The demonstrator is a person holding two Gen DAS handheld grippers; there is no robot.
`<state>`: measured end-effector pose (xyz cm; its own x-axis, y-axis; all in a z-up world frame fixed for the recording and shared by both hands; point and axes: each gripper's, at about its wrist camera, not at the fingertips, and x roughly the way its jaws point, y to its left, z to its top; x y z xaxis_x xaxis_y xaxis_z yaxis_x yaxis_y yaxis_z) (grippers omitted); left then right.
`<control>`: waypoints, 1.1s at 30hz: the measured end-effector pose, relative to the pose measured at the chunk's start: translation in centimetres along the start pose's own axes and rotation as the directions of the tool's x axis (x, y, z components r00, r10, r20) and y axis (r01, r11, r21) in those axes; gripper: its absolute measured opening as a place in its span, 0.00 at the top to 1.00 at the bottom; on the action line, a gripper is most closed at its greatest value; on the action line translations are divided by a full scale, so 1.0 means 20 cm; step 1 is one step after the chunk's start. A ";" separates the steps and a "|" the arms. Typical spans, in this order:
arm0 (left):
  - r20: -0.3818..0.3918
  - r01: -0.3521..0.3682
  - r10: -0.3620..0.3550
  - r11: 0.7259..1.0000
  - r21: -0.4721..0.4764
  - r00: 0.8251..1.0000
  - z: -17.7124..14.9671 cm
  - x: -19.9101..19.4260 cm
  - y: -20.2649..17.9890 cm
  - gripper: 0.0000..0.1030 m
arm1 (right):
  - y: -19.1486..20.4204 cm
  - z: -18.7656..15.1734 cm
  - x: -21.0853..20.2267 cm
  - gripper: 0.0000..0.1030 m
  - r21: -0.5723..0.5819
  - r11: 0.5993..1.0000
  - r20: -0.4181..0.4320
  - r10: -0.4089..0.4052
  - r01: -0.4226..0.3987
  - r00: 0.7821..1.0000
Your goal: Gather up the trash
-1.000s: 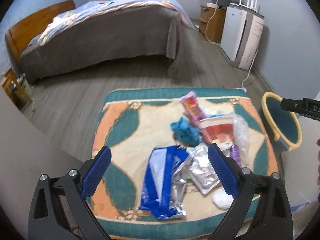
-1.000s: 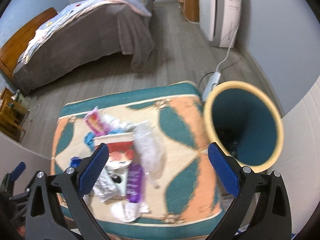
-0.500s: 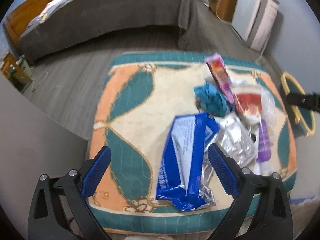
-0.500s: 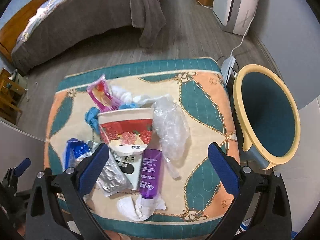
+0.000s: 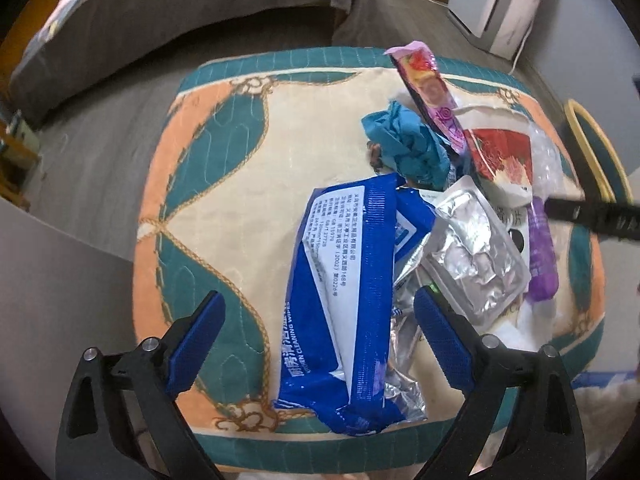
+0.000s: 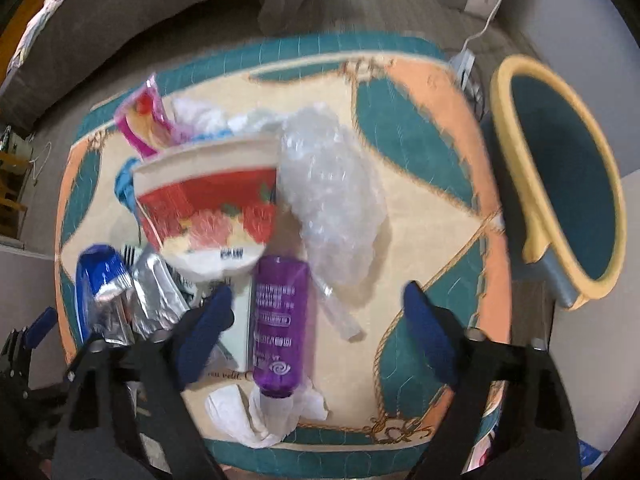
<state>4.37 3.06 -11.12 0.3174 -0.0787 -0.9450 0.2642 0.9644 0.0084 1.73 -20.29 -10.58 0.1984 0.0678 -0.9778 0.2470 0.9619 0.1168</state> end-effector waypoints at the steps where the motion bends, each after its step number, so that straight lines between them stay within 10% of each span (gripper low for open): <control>1: -0.010 0.007 -0.007 1.000 -0.005 1.000 0.00 0.01 0.00 0.09 | 0.00 0.00 0.01 0.38 -0.004 1.000 -0.015 0.014 -0.014 1.000; 19: -0.043 0.023 -0.018 0.994 0.109 0.999 -0.03 0.04 -0.13 0.51 | 0.03 -0.02 0.11 0.69 0.003 0.995 -0.085 0.098 -0.098 0.992; 33: 0.152 0.024 -0.034 0.997 0.070 0.988 0.03 -0.26 -0.14 0.51 | -0.05 -0.02 -0.30 0.70 -0.036 0.994 0.103 0.103 -0.100 0.989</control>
<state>2.64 0.60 -6.07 0.4428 -0.1493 -0.8841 0.3347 0.9423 0.0085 -0.12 -21.54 -4.99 0.3199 0.1393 -0.9372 0.1918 0.9591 0.2080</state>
